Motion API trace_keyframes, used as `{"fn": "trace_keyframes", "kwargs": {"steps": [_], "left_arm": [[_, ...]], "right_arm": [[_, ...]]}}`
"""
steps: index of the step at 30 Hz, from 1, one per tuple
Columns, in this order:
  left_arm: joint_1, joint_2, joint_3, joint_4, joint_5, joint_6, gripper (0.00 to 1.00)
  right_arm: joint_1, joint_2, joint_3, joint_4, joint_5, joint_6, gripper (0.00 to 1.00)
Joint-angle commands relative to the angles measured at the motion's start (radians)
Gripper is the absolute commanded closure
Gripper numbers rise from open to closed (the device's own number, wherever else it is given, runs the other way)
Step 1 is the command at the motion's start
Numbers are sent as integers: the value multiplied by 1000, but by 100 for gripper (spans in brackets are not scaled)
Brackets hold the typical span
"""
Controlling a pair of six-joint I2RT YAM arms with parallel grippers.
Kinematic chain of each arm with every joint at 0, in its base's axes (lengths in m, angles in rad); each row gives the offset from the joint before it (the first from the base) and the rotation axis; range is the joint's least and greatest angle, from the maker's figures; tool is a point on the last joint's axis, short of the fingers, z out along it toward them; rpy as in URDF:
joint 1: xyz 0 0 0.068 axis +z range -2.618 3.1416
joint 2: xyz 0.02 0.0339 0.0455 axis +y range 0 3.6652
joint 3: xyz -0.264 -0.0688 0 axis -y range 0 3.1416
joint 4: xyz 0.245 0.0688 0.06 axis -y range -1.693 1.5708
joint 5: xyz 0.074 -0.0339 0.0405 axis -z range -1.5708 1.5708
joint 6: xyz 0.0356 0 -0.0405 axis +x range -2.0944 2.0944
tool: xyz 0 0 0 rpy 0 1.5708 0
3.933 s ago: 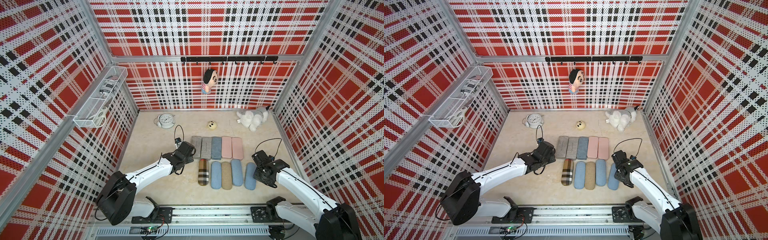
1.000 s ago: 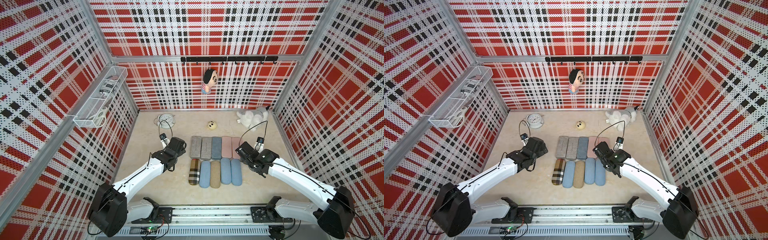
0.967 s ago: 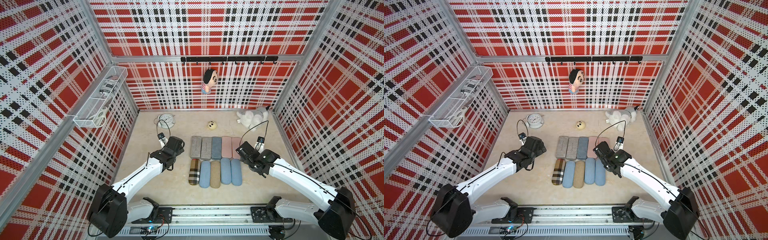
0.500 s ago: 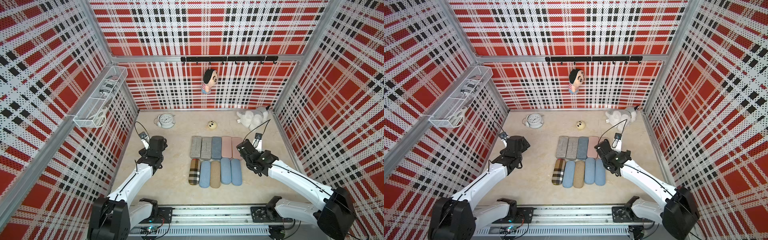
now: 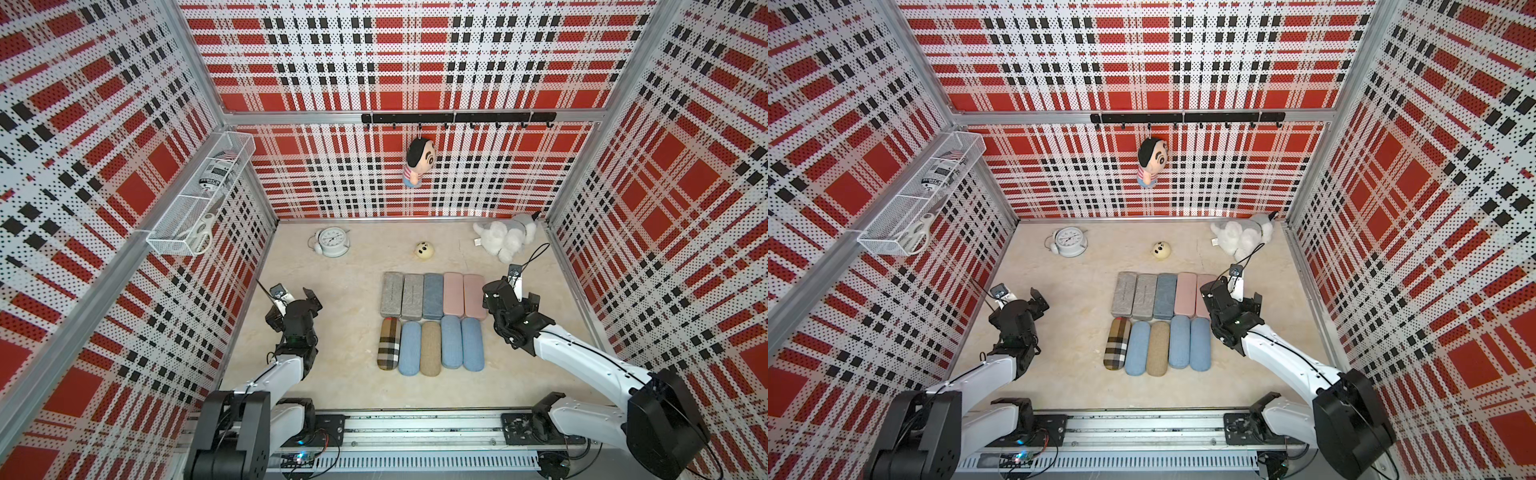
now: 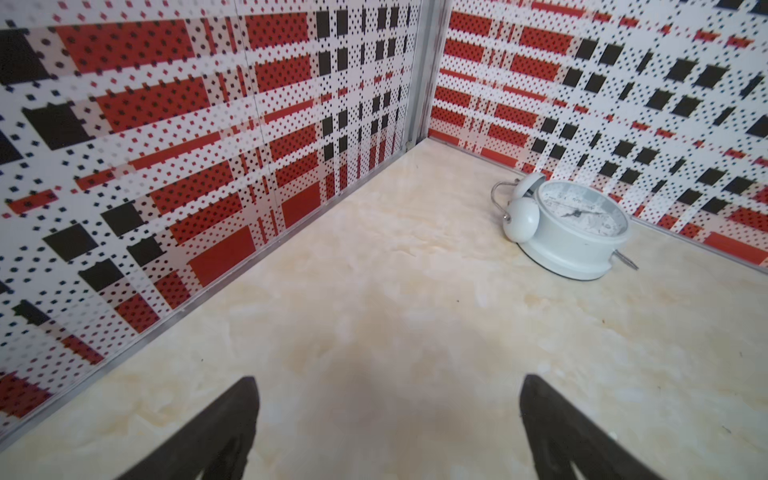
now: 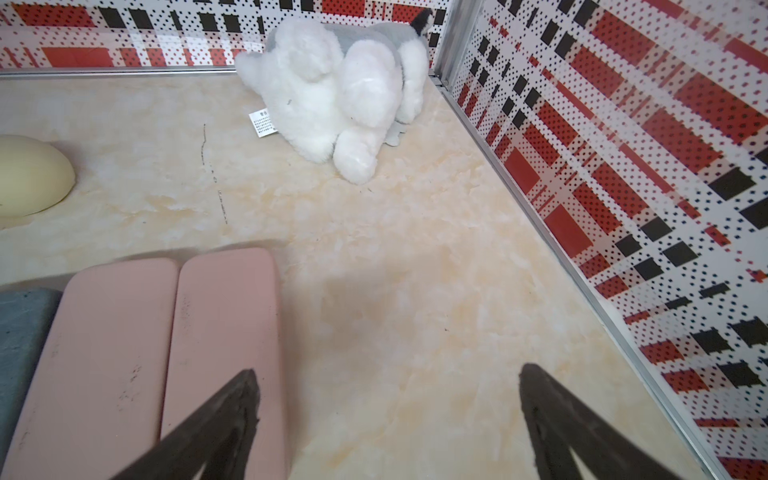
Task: Close the glasses case
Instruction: Reset both arms
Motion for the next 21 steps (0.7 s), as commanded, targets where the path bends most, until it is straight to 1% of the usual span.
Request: {"fn": "trace_keyframes", "kwargs": {"steps": [1,5,8,11,14,16,19,21], "left_arm": [[25,63,-43,344,86,49,2],[33,124,-14,380,90,63,2],[42,179,10,425,128,70,2],[44,232,22,490,173,98,2],[43,289,-7,632,192,114,2],[42,279,-21,641,199,119,2],[41,281,-62,718,217,128,2],[36,305,-103,809,230,141,1]], "right_arm": [[-18,32,-9,123,2,-75,0],[-33,70,-11,170,12,-102,0],[-52,96,-28,239,24,-142,0],[-96,102,-43,300,1,-165,0],[-152,75,-82,405,-46,-210,0],[-183,46,-124,489,-60,-241,0],[-211,5,-205,640,-53,-306,0],[-215,-13,-276,768,-45,-378,0]]}}
